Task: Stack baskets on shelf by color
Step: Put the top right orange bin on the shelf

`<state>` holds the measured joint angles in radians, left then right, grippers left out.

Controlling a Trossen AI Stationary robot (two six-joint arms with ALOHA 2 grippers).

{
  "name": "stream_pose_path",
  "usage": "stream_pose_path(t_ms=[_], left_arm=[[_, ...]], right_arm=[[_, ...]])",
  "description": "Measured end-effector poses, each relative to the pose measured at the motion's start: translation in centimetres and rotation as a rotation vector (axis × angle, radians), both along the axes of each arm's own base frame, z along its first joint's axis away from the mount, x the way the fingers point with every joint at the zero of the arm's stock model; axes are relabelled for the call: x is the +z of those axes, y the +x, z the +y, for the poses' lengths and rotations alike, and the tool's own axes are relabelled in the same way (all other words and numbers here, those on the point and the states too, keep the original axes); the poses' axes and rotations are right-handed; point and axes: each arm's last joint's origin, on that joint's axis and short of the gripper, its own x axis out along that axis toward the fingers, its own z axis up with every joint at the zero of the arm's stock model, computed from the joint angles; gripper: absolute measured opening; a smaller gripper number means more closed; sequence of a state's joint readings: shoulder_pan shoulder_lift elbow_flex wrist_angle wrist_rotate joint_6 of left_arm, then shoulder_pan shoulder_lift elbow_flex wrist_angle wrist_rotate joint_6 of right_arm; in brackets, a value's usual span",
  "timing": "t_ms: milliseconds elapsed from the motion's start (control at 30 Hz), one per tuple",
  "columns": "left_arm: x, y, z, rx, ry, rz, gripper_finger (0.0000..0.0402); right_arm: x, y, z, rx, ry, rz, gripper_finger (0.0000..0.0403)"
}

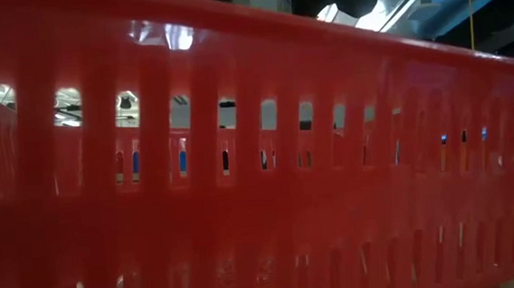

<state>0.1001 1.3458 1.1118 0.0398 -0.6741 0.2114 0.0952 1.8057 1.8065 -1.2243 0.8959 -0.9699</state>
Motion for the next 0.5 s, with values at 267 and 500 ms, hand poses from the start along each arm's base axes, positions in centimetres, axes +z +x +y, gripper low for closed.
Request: stream_pose_path(t_ms=[267, 500], left_arm=[[-0.3, 0.1, 0.0, -0.013, -0.004, 0.016, 0.0094], [-0.6, -0.2, 1.0, 0.014, -0.053, 0.010, 0.0095]], right_arm=[[0.0, 0.0, 0.0, 0.000, 0.000, 0.000, 0.0004], [0.0, 0.0, 0.0, 0.000, 0.000, -0.002, 0.0004]])
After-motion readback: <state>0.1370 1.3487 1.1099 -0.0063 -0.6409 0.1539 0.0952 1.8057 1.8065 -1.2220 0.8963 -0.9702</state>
